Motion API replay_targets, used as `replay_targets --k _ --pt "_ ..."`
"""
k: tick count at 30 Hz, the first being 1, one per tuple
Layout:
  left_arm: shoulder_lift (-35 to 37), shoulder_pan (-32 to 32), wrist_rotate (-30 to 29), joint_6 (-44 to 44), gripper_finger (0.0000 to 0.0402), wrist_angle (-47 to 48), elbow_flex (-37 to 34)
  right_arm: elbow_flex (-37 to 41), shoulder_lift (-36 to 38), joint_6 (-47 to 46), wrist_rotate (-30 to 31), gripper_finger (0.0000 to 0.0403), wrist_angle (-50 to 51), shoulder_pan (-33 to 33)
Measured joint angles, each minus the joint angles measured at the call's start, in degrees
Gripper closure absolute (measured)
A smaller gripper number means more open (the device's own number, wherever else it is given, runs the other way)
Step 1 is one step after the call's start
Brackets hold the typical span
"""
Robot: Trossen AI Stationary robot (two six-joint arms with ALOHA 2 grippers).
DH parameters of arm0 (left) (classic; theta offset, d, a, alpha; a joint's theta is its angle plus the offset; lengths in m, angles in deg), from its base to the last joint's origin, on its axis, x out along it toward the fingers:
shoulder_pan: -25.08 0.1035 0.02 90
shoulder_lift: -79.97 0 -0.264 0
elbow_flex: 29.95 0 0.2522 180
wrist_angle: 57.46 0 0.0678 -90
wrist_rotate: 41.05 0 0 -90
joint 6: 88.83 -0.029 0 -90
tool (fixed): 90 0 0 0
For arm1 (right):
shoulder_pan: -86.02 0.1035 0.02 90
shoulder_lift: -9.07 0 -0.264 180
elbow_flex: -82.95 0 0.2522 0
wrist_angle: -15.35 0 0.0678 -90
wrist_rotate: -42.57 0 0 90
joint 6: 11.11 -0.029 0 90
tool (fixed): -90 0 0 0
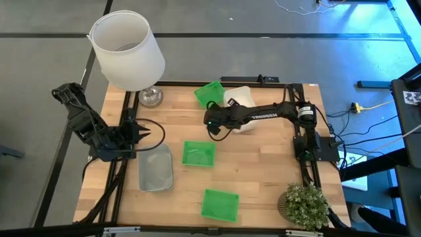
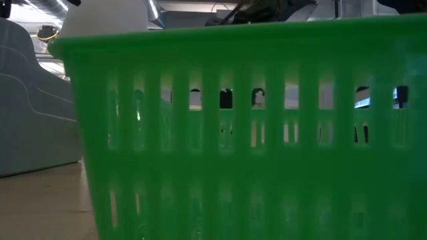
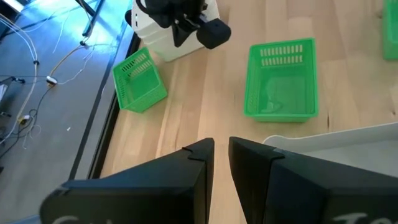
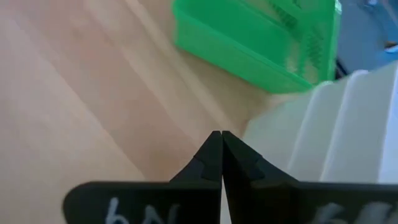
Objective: Stack baskets by color
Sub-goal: Adjust the stacked white bins, then stack the top green bin on top of the middle green bin
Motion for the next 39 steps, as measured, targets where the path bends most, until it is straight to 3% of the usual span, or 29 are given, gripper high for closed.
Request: replay_targets --k 5,8,11,16,20,31,39 --pt "0.00 -0.02 0.00 0.00 0.0360 0.00 0.00 0.59 -0.01 -0.78 2.51 0.0403 3.33 -0.56" --pt "0.00 -0.01 0.00 0.00 0.0360 0.00 0.00 0.58 -0.01 5.42 1.20 0.0403 1.43 -0.63" --pt "0.00 -0.02 0.00 -0.01 0.0360 0.00 0.00 -0.31 -0.01 12.02 -4.35 0.0402 -0.13 -0.56" --pt "0.00 -0.02 0.00 -0.02 0.0360 0.00 0.00 -2.35 -0.01 19.88 -19.87 0.0390 -1.93 -2.03" --pt "0.00 -0.02 -0.01 -0.03 0.0360 0.00 0.00 -4.86 -0.01 22.89 -25.56 0.0363 -1.86 -3.72" --pt "0.00 -0.01 -0.20 -0.07 0.0360 0.07 0.00 -7.58 -0.01 38.21 -30.88 0.0243 -3.51 -9.50" --pt "0.00 -0.02 -0.69 -0.04 0.0360 0.17 0.00 -7.58 -0.01 43.42 -33.81 0.0227 -4.45 -14.42"
